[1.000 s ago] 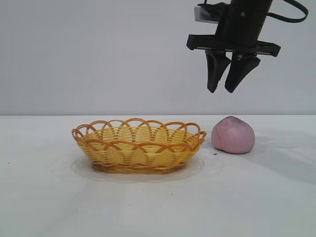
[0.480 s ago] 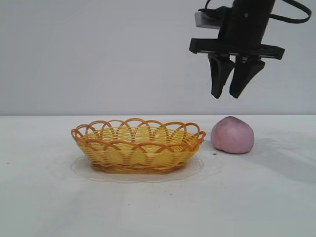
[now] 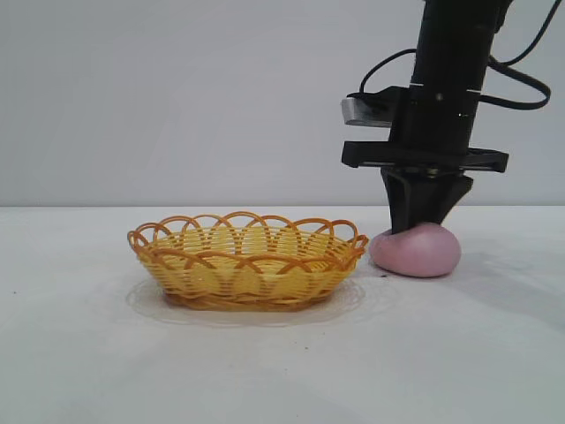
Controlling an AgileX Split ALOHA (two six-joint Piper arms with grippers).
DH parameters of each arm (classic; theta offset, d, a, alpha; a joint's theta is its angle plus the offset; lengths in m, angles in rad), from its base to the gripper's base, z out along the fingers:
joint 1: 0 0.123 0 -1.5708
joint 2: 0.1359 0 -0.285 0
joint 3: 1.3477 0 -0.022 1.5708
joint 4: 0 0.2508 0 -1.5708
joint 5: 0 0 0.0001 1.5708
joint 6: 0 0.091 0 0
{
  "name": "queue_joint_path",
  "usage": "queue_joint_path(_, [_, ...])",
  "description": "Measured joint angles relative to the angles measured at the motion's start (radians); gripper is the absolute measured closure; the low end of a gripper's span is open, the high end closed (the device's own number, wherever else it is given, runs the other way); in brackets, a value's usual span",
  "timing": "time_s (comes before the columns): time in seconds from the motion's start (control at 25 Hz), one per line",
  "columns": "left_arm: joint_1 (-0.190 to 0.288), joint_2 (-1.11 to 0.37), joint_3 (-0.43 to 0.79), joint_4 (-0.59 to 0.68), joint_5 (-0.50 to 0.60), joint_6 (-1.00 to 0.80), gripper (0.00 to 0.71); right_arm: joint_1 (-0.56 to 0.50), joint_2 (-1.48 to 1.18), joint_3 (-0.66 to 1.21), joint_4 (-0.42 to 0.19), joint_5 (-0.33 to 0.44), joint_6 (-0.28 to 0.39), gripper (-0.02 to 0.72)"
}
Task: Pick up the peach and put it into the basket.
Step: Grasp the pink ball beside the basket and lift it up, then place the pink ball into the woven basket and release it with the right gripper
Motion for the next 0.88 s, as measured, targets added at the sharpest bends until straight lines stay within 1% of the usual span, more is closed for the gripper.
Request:
queue_joint_path(0.12, [0.0,0.0,0.0,0.014,0.0,-0.02,0.366,0.057,-0.066,0.0,0.09,0.009,-0.06,0.703])
queue_joint_path(0.2, [0.0,0.0,0.0,0.018,0.002,-0.029,0.366,0.094,-0.071,0.0,0.126,0.028,-0.084,0.703])
queue_joint_path(0.28, [0.0,0.0,0.0,0.025,0.002,-0.029,0.366,0.126,-0.056,0.0,0.139,0.048,-0.093,0.703])
queue_joint_path(0.44, [0.0,0.0,0.0,0.029,0.002,-0.033,0.366,0.167,0.021,0.0,0.16,0.052,-0.095,0.703])
queue_joint_path(0.72, [0.0,-0.002,0.0,0.029,0.002,-0.033,0.366,0.189,0.144,0.0,0.188,0.014,-0.095,0.703])
queue_joint_path(0.76, [0.0,-0.002,0.0,0.029,0.002,-0.033,0.366,0.189,0.148,0.0,0.189,0.014,-0.095,0.645])
queue_joint_path(0.8, [0.0,-0.002,0.0,0.029,0.002,-0.033,0.366,0.189,0.15,0.0,0.191,0.014,-0.095,0.645])
queue_joint_path(0.84, [0.0,-0.002,0.0,0.029,0.002,-0.033,0.366,0.191,0.151,0.0,0.191,0.012,-0.095,0.565])
queue_joint_path(0.88, [0.0,-0.002,0.0,0.029,0.002,-0.033,0.366,0.19,0.151,0.0,0.193,0.012,-0.095,0.504])
